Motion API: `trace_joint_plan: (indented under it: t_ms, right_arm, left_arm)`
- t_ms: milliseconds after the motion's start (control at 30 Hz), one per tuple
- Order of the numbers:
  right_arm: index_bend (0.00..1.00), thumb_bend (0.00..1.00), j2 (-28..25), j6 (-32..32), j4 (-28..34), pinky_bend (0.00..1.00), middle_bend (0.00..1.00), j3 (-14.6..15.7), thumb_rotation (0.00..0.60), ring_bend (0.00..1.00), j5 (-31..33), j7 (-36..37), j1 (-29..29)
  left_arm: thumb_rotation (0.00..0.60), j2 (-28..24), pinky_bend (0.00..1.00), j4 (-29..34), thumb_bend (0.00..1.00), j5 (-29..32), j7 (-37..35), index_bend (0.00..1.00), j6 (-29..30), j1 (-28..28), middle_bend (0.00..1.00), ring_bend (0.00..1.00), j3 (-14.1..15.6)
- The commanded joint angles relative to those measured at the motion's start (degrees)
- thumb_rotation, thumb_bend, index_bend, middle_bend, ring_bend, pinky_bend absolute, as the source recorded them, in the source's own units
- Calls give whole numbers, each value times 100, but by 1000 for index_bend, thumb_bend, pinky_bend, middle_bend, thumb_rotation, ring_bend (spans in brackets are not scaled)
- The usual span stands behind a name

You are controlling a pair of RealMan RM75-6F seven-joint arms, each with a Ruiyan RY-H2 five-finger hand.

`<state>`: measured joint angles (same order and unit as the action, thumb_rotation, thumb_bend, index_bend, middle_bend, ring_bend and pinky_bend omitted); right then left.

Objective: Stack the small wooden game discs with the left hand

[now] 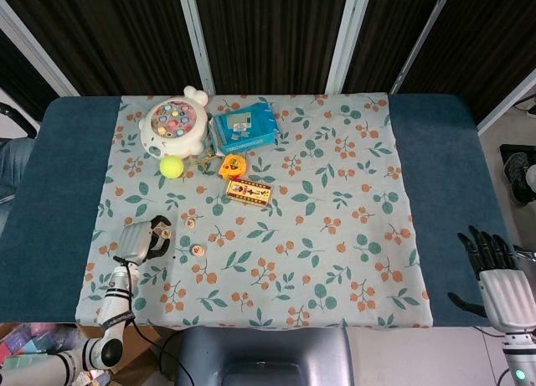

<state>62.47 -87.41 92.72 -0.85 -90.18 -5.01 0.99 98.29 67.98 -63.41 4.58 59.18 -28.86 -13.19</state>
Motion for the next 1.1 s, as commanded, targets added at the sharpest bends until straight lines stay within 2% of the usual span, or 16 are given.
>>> trace_joint_plan:
  t_ms: [33, 367, 1100]
  right_arm:
    - [0, 195, -4, -2, -3, 0, 0, -3, 600, 0, 5, 6, -1]
    - [0, 195, -11, 3, 2, 0, 0, 5, 600, 0, -1, 1, -4]
    - [0, 195, -8, 26, 3, 0, 0, 1, 600, 0, 17, -16, 3]
  left_arm:
    - [600, 61, 1000, -79, 408, -33, -34, 375, -6, -13, 1000, 1000, 39]
    - [600, 160, 1000, -324, 408, 61, -24, 376, -93, -41, 1000, 1000, 25]
    - [600, 273, 1000, -529, 407, 80, -66, 464, -154, -77, 1000, 1000, 9]
